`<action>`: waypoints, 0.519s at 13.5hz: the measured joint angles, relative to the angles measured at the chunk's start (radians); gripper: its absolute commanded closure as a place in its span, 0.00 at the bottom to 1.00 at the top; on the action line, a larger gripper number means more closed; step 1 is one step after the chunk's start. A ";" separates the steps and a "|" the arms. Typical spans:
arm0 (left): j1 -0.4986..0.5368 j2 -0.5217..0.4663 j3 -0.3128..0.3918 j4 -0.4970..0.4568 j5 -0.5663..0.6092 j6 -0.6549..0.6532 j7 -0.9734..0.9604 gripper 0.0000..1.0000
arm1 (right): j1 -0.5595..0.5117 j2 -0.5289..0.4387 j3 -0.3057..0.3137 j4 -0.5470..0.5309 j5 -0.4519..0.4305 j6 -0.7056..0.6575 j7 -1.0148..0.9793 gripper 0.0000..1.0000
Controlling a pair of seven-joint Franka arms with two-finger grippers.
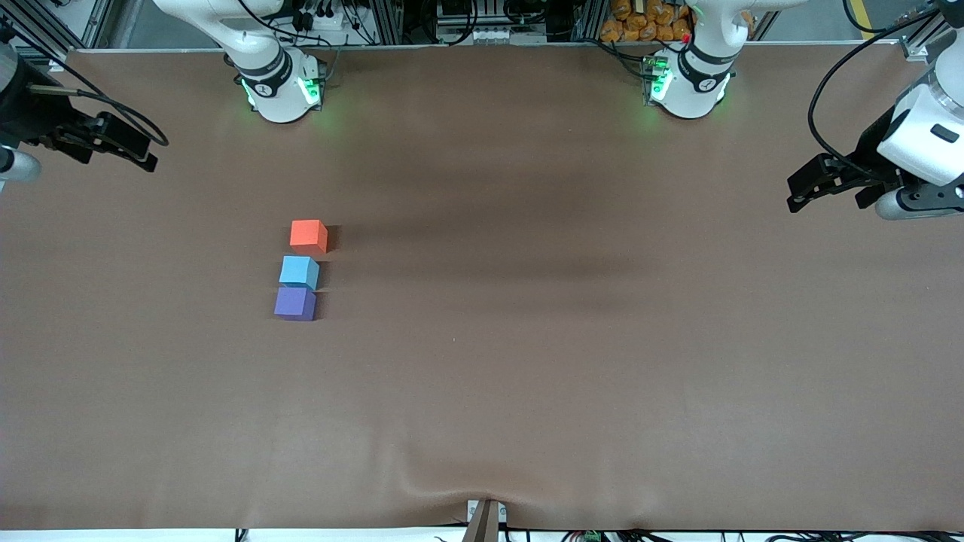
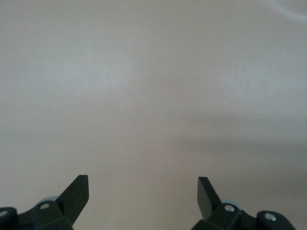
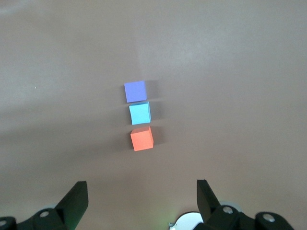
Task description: Place blue block between orange and purple blocks
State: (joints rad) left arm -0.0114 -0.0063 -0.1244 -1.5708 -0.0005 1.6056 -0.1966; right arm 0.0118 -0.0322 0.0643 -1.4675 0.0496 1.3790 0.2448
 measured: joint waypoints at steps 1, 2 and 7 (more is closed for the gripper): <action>0.000 0.000 0.000 0.000 0.000 0.000 0.000 0.00 | -0.002 -0.001 -0.002 0.000 0.000 0.008 -0.007 0.00; 0.000 0.000 0.000 0.000 0.000 0.000 0.000 0.00 | -0.002 -0.001 -0.003 0.000 0.000 0.014 -0.015 0.00; 0.004 0.000 0.000 0.000 0.000 0.000 0.000 0.00 | -0.003 -0.003 -0.006 0.001 -0.001 0.028 -0.062 0.00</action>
State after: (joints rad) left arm -0.0073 -0.0063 -0.1242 -1.5708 -0.0005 1.6059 -0.1966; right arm 0.0084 -0.0350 0.0587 -1.4668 0.0490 1.4068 0.1827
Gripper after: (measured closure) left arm 0.000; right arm 0.000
